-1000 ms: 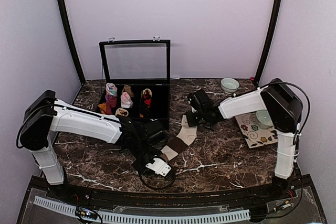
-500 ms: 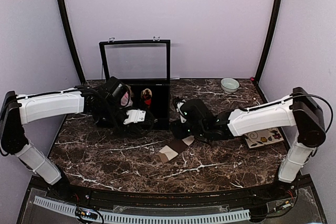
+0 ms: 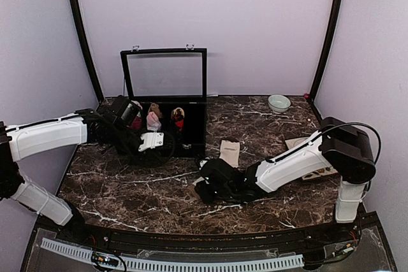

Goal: Roll the socks
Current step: Roll the sock at the center of the board.

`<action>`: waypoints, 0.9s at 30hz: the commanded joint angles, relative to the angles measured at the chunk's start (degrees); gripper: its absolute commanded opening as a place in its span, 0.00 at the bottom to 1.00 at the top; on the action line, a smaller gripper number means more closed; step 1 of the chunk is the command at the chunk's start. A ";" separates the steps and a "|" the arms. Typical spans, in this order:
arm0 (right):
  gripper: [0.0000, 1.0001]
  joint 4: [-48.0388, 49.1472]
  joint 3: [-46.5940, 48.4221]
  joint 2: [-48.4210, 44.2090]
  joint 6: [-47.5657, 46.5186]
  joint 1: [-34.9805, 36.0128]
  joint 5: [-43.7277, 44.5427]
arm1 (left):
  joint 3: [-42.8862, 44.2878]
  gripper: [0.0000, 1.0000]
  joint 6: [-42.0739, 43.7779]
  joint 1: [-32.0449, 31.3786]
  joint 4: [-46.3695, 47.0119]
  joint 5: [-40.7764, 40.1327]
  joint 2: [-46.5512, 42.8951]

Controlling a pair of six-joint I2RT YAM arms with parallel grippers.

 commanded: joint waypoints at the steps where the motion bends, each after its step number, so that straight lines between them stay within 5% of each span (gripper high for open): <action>1: 0.35 1.37 -4.86 -0.87 3.14 0.54 -2.10 | 0.93 0.17 0.38 0.13 -0.12 1.28 0.47; 11: 0.44 4.67 -15.77 -9.08 3.99 2.31 -4.12 | 4.98 0.22 2.09 -0.98 -5.74 12.55 6.34; 20: 0.51 9.09 -16.52 -11.96 -1.26 1.67 -6.07 | 3.25 0.22 7.85 -16.34 -4.65 8.01 10.05; 27: 0.55 28.40 -32.72 -27.37 -5.86 3.33 -5.86 | 6.72 0.19 7.38 -21.37 -3.37 9.24 17.90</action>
